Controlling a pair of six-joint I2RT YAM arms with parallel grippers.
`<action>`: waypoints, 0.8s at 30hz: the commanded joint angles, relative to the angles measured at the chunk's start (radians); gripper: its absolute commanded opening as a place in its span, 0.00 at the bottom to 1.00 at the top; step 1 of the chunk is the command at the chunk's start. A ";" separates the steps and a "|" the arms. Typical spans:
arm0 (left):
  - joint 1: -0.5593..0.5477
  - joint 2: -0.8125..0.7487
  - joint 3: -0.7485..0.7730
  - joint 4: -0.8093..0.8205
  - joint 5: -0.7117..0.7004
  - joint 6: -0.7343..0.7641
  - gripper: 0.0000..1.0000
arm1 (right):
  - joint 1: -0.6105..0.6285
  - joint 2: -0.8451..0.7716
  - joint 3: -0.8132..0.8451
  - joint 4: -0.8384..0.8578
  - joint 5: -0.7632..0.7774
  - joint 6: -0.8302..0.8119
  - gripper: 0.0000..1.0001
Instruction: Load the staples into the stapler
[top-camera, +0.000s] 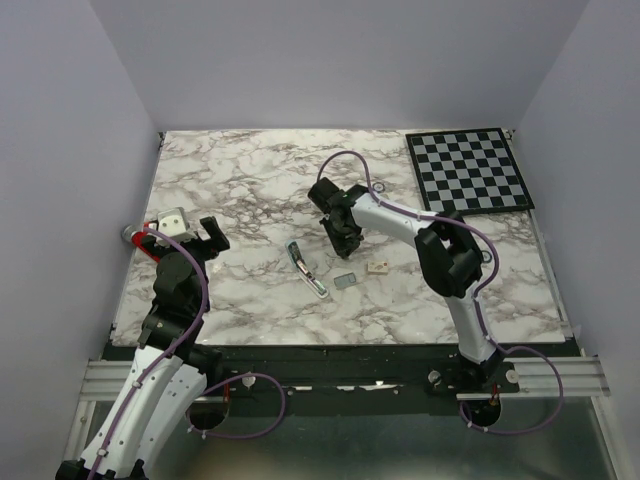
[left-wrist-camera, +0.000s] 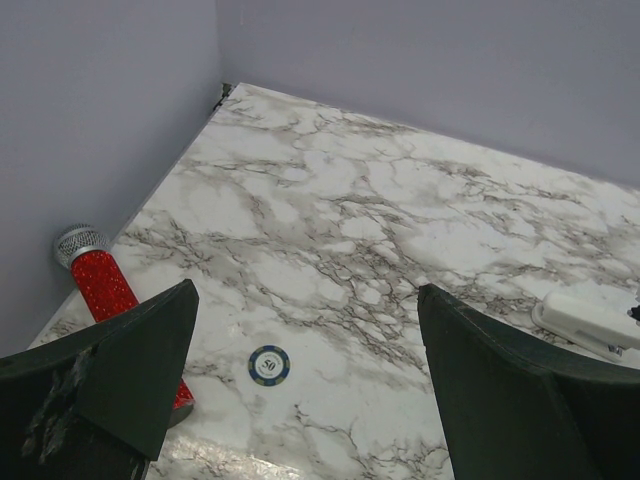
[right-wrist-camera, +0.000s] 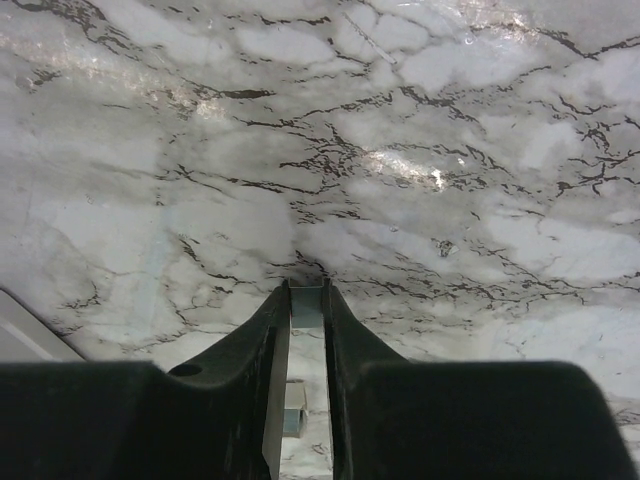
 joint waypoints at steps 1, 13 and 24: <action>-0.001 -0.008 -0.004 0.001 0.026 0.003 0.99 | 0.007 0.006 -0.027 -0.001 0.015 -0.002 0.24; -0.001 0.000 -0.005 0.004 0.028 0.001 0.99 | 0.030 -0.183 -0.157 0.178 -0.065 -0.083 0.22; -0.001 0.010 -0.005 0.005 0.029 -0.001 0.99 | 0.128 -0.323 -0.286 0.349 -0.142 -0.152 0.22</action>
